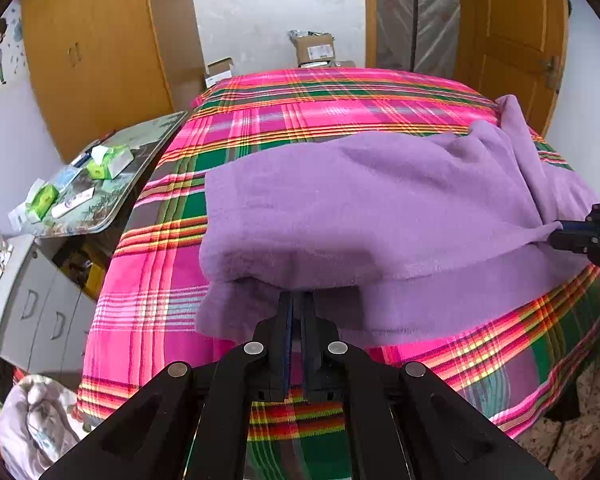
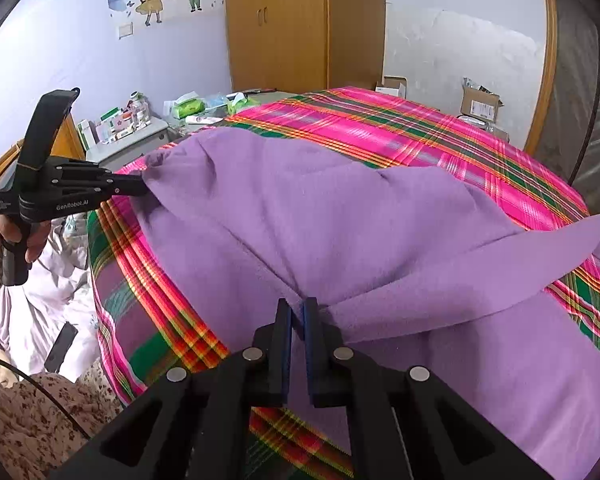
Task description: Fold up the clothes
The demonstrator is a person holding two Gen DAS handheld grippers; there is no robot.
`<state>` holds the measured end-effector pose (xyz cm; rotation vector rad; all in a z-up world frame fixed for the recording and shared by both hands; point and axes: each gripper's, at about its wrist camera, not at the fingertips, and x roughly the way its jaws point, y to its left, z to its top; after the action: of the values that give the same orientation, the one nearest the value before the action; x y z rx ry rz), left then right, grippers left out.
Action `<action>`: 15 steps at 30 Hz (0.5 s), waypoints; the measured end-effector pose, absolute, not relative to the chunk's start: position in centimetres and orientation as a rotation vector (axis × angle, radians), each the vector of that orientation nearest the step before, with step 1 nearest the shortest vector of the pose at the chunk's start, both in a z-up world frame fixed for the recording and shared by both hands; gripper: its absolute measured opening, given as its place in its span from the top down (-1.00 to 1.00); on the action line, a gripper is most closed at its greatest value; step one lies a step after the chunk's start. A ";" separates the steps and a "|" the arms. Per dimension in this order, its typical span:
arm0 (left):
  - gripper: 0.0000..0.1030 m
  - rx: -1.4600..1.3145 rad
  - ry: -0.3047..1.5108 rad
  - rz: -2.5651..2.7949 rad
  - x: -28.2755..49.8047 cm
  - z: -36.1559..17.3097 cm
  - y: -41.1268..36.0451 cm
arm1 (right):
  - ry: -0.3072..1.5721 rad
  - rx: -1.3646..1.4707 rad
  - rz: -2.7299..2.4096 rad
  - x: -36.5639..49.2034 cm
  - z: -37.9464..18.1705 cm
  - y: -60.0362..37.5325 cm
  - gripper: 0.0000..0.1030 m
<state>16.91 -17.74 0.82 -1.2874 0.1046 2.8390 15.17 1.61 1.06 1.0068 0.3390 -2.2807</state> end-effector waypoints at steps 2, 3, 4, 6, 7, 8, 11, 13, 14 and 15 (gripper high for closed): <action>0.94 -1.283 0.080 2.840 17.1 0.9 -17.9 | 0.343 1.010 -2.279 15.3 0.9 1.7 0.88; 0.94 -1.282 0.058 2.837 17.2 1.0 -18.0 | 0.344 1.011 -2.278 15.4 0.9 1.8 0.88; 0.94 -1.280 0.035 2.836 17.3 1.1 -18.2 | 0.346 1.012 -2.277 15.5 0.8 1.8 0.88; 0.94 -1.282 0.001 2.836 17.5 1.2 -18.3 | 0.351 1.010 -2.280 15.8 0.7 1.9 0.89; 0.94 -1.283 -0.012 2.835 17.6 1.2 -18.4 | 0.358 1.011 -2.280 15.9 0.7 1.9 0.89; 0.94 -1.283 -0.027 2.833 17.6 1.3 -18.5 | 0.369 1.013 -2.278 16.0 0.6 1.9 0.89; 0.90 -1.274 -0.119 2.816 17.6 1.7 -18.9 | 0.395 1.019 -2.274 16.3 0.3 1.9 0.89; 0.88 -1.269 -0.195 2.796 17.5 1.8 -19.3 | 0.388 1.028 -2.270 16.3 0.2 2.1 0.90; 0.85 -1.271 -0.227 2.791 17.4 1.9 -19.5 | 0.390 1.029 -2.268 16.4 0.2 2.1 0.90; 0.77 -1.269 -0.262 2.788 17.3 1.9 -19.8 | 0.392 1.030 -2.265 16.4 0.2 2.1 0.90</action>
<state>17.35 -19.76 1.94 -1.2694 -0.2619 2.7879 16.42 2.15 0.21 1.0300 0.3921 -2.2650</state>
